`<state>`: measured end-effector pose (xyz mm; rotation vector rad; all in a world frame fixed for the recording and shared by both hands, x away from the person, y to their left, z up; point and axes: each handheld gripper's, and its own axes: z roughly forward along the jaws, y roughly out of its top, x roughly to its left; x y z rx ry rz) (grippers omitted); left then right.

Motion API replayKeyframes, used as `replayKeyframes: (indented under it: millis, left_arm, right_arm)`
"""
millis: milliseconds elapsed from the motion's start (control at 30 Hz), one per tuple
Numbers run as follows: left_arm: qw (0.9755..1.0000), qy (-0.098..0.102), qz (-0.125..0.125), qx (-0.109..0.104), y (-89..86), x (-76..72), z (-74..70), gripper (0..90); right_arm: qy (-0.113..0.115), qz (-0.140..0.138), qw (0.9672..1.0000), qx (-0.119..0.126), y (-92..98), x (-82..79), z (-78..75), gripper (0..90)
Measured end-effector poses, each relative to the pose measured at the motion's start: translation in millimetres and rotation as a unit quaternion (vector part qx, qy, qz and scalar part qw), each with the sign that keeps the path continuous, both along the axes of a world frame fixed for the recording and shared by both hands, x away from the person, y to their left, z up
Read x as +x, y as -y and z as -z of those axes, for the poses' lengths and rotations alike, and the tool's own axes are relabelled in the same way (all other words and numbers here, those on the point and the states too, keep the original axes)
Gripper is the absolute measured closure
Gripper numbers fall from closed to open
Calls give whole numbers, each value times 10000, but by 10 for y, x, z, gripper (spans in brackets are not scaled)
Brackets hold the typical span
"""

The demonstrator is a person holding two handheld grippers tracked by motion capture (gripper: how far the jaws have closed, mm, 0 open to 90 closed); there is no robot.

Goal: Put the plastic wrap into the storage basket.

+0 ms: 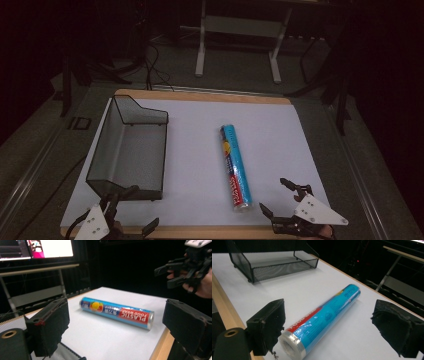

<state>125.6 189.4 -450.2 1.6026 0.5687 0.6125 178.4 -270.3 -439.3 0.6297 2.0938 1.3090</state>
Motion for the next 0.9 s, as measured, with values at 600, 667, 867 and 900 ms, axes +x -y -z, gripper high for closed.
replayKeyframes:
  millis: [600,667,867,900]
  left_arm:
    - [9994,198,-17,295,100,-44,27,50]
    - [9993,205,-26,296,99,-47,26,50]
    - [9994,185,-33,306,99,-40,27,50]
    - [9994,191,-38,300,97,-40,27,50]
  right_arm:
    - [-52,-203,9997,-150,-94,-57,-82,126]
    - [29,-261,9995,-191,-145,-82,-108,126]
    - [212,-227,9977,-601,-297,-63,-181,127]
    - [232,-186,9978,-593,-307,-53,-207,127]
